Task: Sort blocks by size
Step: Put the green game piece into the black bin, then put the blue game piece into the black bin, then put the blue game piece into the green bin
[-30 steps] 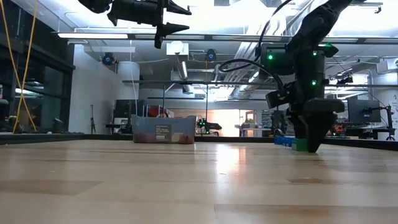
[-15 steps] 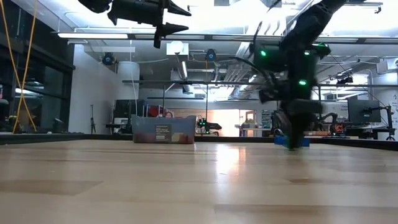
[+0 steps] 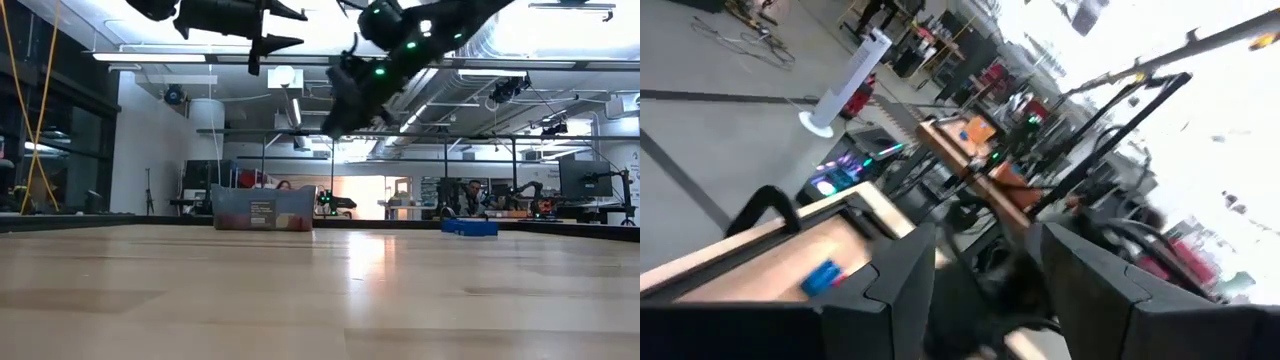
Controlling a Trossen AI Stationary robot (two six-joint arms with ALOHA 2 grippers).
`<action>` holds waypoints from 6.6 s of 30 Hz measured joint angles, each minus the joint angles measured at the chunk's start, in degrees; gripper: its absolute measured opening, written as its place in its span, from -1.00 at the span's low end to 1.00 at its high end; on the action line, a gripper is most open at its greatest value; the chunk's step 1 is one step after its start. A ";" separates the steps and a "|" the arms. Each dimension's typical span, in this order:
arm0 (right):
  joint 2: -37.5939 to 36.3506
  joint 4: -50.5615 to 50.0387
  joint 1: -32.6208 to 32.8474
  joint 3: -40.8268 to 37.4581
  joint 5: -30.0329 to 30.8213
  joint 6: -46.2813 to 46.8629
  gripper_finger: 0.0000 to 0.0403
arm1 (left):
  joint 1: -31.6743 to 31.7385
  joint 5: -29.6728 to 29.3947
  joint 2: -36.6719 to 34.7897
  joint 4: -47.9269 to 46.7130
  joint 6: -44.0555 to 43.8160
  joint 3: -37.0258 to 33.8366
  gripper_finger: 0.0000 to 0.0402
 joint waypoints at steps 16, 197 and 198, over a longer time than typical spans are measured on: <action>20.96 0.26 -3.92 24.41 -7.67 2.22 -0.14 | -0.17 1.60 -0.07 -0.12 -1.73 0.00 -0.15; -21.65 -12.91 -15.74 -35.25 6.72 40.55 -1.00 | -5.28 13.29 20.24 9.56 -2.75 0.00 -0.15; -21.65 -12.62 -15.74 -35.25 6.75 40.27 -1.00 | -5.28 13.28 20.24 9.41 -2.74 0.00 -0.15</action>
